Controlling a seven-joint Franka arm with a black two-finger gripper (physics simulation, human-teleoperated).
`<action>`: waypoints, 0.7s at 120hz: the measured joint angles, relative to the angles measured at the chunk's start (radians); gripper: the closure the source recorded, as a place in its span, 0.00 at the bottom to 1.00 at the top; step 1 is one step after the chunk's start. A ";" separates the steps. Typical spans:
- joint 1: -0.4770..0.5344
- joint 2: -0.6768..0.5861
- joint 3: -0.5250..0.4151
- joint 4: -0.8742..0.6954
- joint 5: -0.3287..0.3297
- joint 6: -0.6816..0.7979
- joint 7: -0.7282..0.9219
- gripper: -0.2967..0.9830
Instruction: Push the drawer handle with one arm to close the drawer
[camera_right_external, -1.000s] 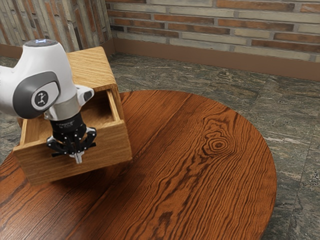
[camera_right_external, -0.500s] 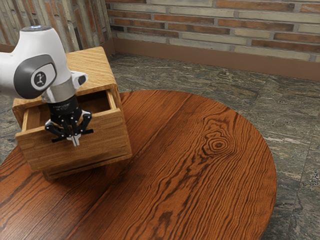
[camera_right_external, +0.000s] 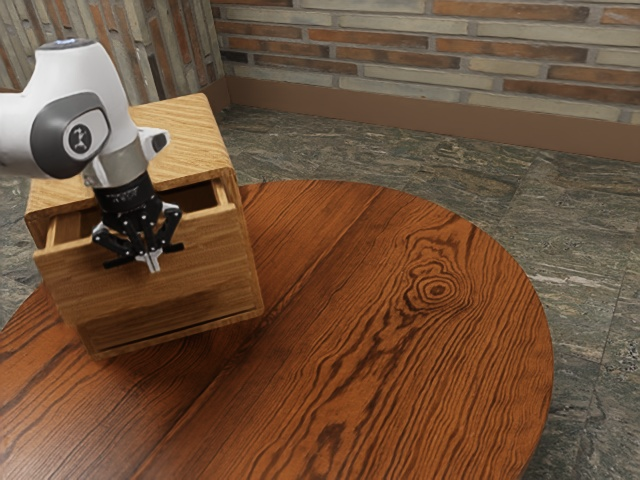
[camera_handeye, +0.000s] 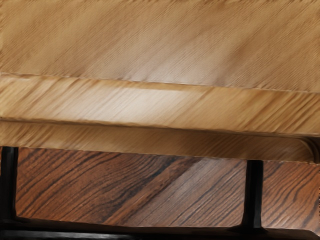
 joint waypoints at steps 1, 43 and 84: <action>0.001 0.001 0.000 0.001 0.000 0.000 0.000 0.85; 0.016 0.065 0.030 0.056 0.054 0.005 0.014 0.85; 0.014 0.143 0.059 0.132 0.084 0.007 0.035 0.85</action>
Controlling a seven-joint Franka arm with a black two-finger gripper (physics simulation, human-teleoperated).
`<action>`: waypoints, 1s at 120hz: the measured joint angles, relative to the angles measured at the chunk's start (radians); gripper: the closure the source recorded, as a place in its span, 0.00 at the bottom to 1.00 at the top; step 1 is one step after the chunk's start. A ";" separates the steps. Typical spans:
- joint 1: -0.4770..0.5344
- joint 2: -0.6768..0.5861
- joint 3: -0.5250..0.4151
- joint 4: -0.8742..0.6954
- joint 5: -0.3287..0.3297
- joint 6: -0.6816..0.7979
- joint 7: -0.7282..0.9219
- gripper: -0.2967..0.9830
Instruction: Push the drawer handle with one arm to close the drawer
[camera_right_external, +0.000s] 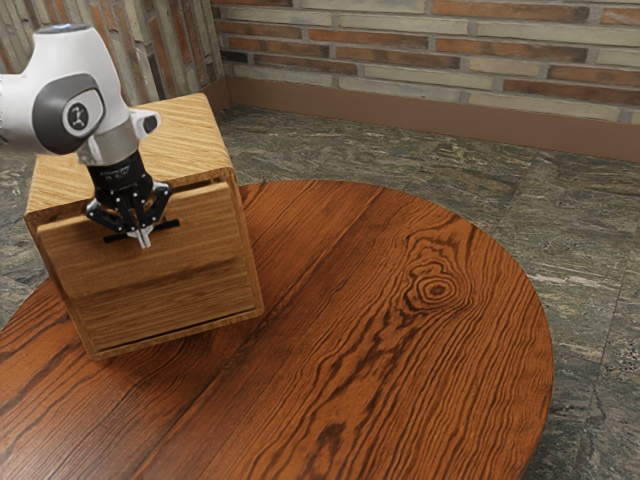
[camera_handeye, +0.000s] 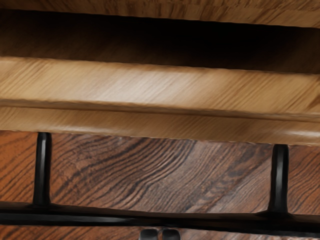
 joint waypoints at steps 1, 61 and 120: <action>0.000 0.002 0.000 0.001 0.000 0.000 0.000 0.85; -0.029 0.088 0.043 0.079 0.033 0.017 0.035 0.85; -0.737 -0.034 0.239 0.138 0.006 -0.040 0.016 0.43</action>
